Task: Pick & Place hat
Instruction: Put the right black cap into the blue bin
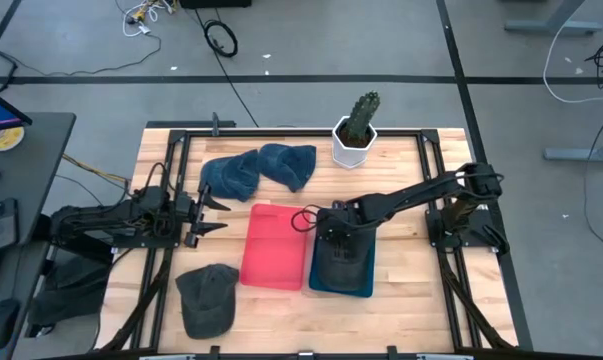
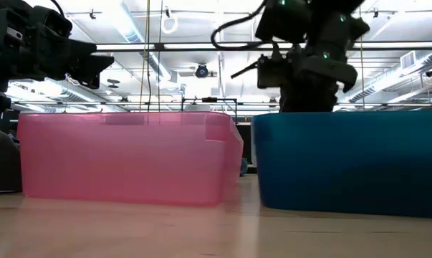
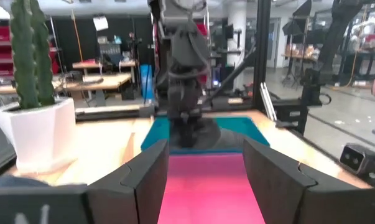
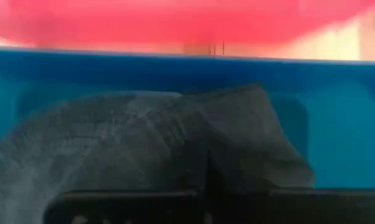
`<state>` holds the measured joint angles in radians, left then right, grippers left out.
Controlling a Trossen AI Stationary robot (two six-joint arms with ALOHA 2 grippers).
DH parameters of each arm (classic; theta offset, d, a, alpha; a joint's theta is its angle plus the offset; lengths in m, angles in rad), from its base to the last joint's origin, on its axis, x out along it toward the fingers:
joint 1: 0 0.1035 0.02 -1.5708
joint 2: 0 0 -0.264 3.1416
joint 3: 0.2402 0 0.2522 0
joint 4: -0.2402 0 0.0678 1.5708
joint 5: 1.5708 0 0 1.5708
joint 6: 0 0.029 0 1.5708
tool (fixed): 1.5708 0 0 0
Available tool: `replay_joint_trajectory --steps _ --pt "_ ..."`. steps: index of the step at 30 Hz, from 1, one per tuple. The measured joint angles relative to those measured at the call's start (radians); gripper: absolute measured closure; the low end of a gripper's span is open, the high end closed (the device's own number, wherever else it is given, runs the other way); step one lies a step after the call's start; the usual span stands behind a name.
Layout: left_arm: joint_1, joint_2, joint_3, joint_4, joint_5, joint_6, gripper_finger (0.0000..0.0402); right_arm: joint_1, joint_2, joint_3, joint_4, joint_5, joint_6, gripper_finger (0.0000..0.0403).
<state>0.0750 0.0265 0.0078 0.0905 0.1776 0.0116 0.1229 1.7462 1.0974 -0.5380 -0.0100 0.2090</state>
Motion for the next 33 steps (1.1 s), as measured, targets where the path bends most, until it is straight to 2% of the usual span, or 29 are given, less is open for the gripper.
replay_joint_trajectory --steps 4,15,20,27,33 --pt "0.0 0.0 0.0 -0.008 0.0 0.0 0.019 -0.009 0.003 -0.042 0.084 -0.03 0.002 0.0402" --pt "0.0 0.0 0.0 -0.009 0.0 0.0 0.019 -0.009 -0.014 0.007 0.071 -0.045 -0.006 0.0403" --pt "0.0 0.0 0.0 -0.008 0.0 0.0 0.019 -0.005 -0.014 0.075 -0.028 -0.059 -0.007 0.0403" --pt "0.0 0.0 0.0 -0.008 0.0 0.0 0.019 0.013 -0.015 0.17 -0.264 -0.05 -0.002 0.0403" --pt "0.0 0.0 0.0 -0.008 0.0 0.0 0.019 0.049 -0.02 0.2 -0.433 -0.034 0.055 0.0403"
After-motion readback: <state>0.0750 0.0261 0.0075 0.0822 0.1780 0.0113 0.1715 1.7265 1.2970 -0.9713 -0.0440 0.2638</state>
